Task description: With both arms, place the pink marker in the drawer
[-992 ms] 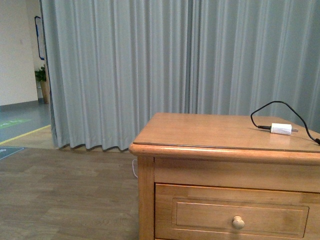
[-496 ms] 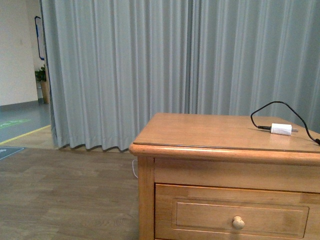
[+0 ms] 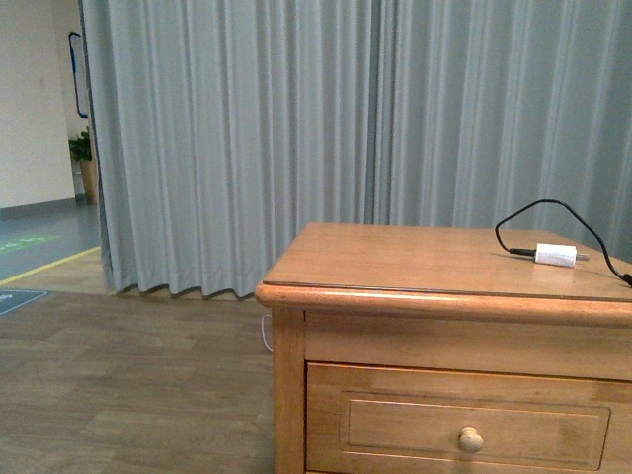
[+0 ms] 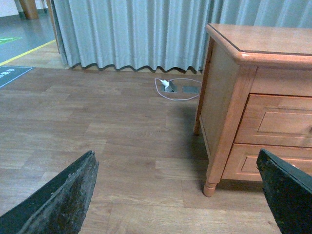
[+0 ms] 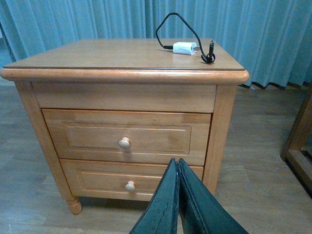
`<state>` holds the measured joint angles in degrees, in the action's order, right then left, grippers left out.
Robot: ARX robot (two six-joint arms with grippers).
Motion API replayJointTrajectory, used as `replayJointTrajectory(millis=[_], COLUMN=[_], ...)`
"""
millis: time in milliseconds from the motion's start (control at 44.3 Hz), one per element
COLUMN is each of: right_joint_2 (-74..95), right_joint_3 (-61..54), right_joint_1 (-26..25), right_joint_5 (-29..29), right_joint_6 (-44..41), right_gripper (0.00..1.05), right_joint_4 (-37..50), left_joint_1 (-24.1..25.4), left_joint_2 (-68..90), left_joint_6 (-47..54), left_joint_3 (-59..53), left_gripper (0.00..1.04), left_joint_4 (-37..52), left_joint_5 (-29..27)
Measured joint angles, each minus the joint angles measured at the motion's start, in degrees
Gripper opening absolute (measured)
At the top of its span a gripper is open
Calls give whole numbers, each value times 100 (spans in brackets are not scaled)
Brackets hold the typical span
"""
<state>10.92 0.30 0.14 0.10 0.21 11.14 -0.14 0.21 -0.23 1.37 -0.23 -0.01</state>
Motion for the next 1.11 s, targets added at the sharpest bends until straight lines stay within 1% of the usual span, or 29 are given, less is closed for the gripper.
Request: replayJointTrajectory(millis=[68, 158, 474, 519, 541, 609, 699, 767, 812, 902, 947, 992, 1038, 1105], right_joint_2=[-160, -863, -1069, -1069, -1069, -1069, -1069, -1069, -1069, -1069, -1069, -1069, -1069, -1069], right_joint_3=[0, 4, 4, 4, 4, 4, 4, 4, 4, 4, 4, 4, 4, 4], right_joint_1=[-2, -2, -2, -2, -2, -2, -2, -2, -2, -2, -2, -2, -2, -2], right_joint_5=[2, -2, -2, 0, -2, 0, 0, 0, 0, 0, 0, 0, 0, 0], right_joint_6=[0, -2, -9, -7, -9, -9, -9, -9, -9, -9, -9, 0, -4, -4], right_gripper=[1, 1, 2, 8, 13, 23, 42, 52, 63, 77, 89, 98, 96, 96], right_joint_4=[-162, -1049, -1110, -1110, -1110, -1110, -1110, -1110, -1110, -1110, -1110, -1110, -1110, -1110], left_joint_1=[0, 0, 0, 0, 0, 0, 0, 0, 0, 0, 0, 0, 0, 0], left_joint_2=[-2, 0, -2, -2, -2, -2, -2, -2, -2, -2, -2, -2, -2, -2], left_joint_6=[0, 0, 0, 0, 0, 0, 0, 0, 0, 0, 0, 0, 0, 0], left_joint_3=[0, 0, 0, 0, 0, 0, 0, 0, 0, 0, 0, 0, 0, 0], left_gripper=[99, 99, 99, 99, 99, 99, 99, 99, 99, 99, 99, 99, 99, 99], left_joint_4=[0, 0, 0, 0, 0, 0, 0, 0, 0, 0, 0, 0, 0, 0], left_joint_5=[0, -4, 0, 0, 0, 0, 0, 0, 0, 0, 0, 0, 0, 0])
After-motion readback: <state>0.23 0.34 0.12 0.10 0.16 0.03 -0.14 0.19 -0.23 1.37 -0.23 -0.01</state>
